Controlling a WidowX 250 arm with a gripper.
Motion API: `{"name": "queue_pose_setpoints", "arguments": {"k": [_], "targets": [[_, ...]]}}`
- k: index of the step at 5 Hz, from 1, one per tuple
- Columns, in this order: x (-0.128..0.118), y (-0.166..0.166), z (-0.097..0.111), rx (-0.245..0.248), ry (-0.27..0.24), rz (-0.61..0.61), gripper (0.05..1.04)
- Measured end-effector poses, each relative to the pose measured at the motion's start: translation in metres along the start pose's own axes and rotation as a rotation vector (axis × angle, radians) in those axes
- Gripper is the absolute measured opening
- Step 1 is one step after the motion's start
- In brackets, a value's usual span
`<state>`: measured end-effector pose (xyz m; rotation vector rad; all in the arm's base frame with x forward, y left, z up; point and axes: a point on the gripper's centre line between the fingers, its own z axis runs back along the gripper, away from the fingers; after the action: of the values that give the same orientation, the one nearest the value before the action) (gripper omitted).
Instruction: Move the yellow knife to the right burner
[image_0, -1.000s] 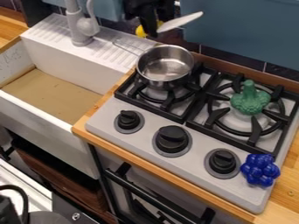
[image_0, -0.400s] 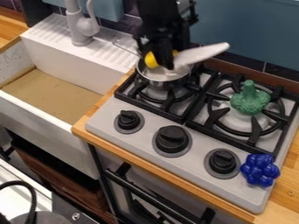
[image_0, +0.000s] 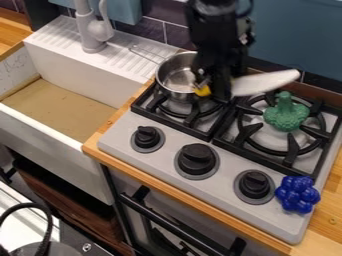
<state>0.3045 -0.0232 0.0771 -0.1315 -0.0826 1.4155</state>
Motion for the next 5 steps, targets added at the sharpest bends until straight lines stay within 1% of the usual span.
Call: {"name": "queue_pose_setpoints", "arguments": {"k": [2, 3, 4, 5], "targets": [[-0.018, -0.002, -0.03, -0.013, -0.028, 0.017, 0.335], [-0.023, -0.004, -0.044, -0.006, -0.048, 0.023, 0.335], [-0.024, -0.005, -0.056, 0.018, -0.063, 0.032, 0.335], [-0.024, -0.006, -0.056, 0.008, -0.074, 0.027, 0.375]]}}
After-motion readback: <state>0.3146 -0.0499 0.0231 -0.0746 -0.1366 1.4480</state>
